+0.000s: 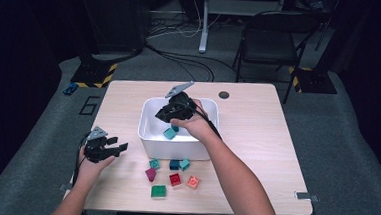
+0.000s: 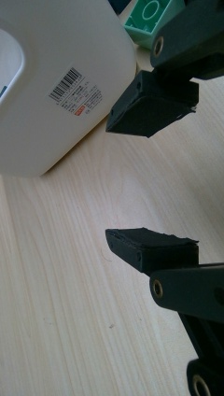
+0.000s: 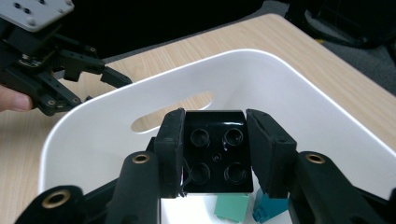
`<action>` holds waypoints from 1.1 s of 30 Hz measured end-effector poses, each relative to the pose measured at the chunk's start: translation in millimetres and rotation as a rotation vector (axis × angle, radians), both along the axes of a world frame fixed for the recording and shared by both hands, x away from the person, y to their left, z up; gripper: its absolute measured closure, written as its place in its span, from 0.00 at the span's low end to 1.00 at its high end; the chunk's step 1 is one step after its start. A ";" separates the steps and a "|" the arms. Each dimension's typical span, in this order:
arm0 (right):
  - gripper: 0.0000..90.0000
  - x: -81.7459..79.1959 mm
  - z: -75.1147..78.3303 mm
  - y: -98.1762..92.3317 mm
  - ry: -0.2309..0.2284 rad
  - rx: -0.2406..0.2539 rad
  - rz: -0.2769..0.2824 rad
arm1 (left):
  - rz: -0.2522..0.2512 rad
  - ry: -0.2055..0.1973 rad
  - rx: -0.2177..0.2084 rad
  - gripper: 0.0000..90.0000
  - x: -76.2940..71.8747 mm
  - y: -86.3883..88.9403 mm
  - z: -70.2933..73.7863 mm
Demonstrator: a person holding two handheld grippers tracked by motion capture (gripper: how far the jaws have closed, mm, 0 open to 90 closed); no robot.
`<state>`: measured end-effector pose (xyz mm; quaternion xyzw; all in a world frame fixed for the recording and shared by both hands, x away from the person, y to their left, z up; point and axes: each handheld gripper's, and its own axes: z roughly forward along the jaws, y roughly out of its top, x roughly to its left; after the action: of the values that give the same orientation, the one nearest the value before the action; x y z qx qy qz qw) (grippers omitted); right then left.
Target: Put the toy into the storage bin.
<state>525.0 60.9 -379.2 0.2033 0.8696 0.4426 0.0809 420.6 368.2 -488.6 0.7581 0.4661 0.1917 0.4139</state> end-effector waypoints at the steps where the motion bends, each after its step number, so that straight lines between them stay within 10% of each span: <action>1: 0.65 2.6 -2.7 1.2 0.006 -0.008 -0.007 | 0.000 0.002 -0.002 0.46 -0.2 -0.2 0.0; 19: 0.57 12.0 -14.9 6.3 0.051 -0.067 -0.044 | -0.002 0.003 0.001 0.46 -0.2 -0.7 -0.1; 33: 0.57 -16.7 33.5 -24.5 -0.031 0.029 -0.045 | 0.001 0.006 0.010 0.46 -0.1 -0.4 -0.3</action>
<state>508.3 36.4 -345.7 0.2169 0.8570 0.4563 0.1015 420.5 367.8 -488.9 0.7607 0.4667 0.1918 0.4084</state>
